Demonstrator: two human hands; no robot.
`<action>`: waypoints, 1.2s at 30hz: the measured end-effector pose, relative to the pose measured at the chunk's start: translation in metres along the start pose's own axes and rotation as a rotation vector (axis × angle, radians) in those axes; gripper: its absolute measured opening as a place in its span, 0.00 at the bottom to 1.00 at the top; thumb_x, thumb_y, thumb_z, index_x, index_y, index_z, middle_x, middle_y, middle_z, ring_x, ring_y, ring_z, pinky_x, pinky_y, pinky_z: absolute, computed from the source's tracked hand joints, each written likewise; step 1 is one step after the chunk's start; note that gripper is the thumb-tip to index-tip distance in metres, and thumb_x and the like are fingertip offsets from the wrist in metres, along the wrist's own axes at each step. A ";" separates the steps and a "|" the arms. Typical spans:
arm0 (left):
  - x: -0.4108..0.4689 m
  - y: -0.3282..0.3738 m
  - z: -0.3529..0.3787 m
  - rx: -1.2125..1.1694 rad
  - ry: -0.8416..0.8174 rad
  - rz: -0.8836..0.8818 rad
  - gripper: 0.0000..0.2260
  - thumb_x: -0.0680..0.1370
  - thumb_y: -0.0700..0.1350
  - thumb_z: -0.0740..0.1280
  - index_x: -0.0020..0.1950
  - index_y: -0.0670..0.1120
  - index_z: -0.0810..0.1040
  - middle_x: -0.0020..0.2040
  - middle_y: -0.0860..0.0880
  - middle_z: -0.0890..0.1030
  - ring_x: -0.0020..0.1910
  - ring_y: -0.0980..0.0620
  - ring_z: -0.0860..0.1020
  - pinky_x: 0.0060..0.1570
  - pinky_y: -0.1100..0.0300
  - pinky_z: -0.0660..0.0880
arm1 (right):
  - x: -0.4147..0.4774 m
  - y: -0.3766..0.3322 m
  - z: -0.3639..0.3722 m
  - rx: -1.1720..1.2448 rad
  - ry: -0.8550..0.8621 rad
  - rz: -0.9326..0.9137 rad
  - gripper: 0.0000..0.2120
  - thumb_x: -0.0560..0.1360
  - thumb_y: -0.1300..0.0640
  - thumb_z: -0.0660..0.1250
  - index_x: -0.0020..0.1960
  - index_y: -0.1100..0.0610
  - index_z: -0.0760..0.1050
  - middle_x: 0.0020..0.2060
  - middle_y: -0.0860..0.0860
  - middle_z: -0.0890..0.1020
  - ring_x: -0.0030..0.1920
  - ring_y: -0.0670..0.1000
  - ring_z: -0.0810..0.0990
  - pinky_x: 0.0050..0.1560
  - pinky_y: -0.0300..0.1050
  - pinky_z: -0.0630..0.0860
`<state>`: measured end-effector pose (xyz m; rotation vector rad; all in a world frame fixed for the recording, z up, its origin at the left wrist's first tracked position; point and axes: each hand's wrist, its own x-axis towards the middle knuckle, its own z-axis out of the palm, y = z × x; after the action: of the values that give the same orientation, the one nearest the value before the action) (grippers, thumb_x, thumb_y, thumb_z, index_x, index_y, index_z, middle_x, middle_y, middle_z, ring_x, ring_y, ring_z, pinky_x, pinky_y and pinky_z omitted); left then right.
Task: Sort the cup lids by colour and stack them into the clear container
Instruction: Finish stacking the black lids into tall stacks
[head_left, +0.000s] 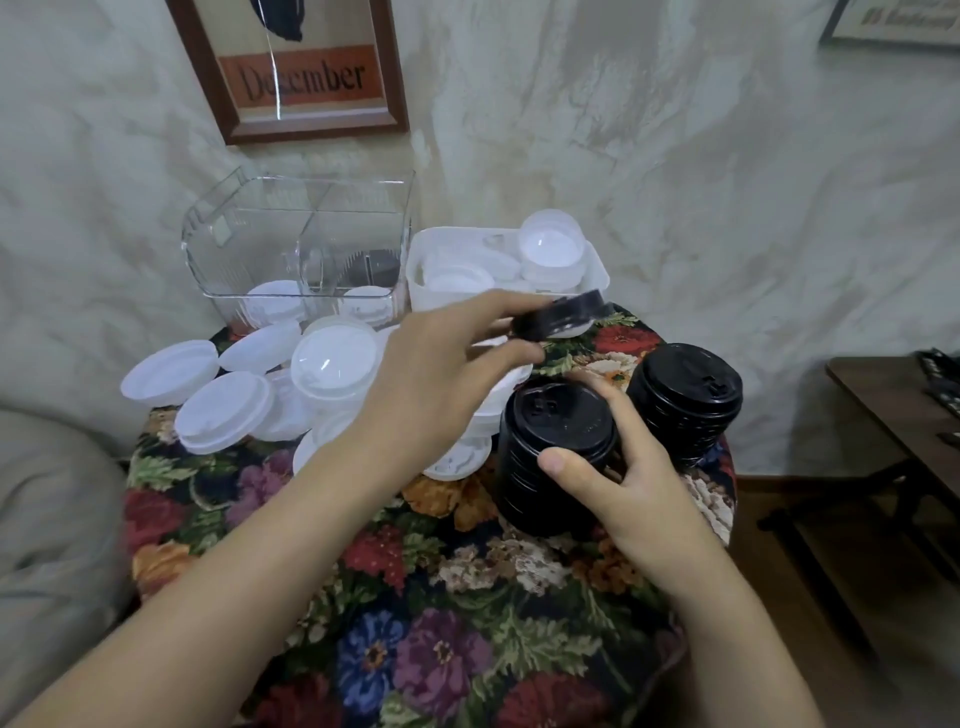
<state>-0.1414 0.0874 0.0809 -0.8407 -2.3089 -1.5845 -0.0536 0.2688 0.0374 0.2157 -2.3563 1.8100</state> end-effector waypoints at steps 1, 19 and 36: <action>-0.009 -0.001 -0.001 -0.016 -0.017 0.003 0.15 0.78 0.41 0.73 0.64 0.54 0.83 0.59 0.58 0.85 0.62 0.61 0.81 0.64 0.56 0.78 | 0.000 0.000 0.000 0.005 -0.002 -0.002 0.29 0.72 0.42 0.74 0.70 0.35 0.69 0.63 0.33 0.79 0.64 0.36 0.77 0.62 0.39 0.72; -0.049 -0.006 -0.007 -0.001 -0.244 -0.022 0.16 0.84 0.46 0.64 0.69 0.61 0.77 0.74 0.65 0.71 0.75 0.63 0.68 0.72 0.50 0.71 | 0.000 0.004 -0.003 0.025 -0.016 -0.008 0.37 0.73 0.42 0.77 0.77 0.41 0.64 0.64 0.29 0.77 0.66 0.34 0.74 0.60 0.30 0.72; -0.055 -0.014 0.023 -0.265 -0.239 -0.236 0.36 0.72 0.50 0.79 0.75 0.64 0.66 0.69 0.64 0.77 0.70 0.62 0.74 0.72 0.57 0.69 | 0.003 0.000 -0.001 0.065 0.050 -0.049 0.27 0.75 0.48 0.73 0.72 0.48 0.71 0.61 0.41 0.82 0.63 0.42 0.80 0.59 0.35 0.76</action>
<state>-0.1015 0.0860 0.0340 -0.8844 -2.4731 -2.0264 -0.0568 0.2698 0.0384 0.2308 -2.2410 1.8494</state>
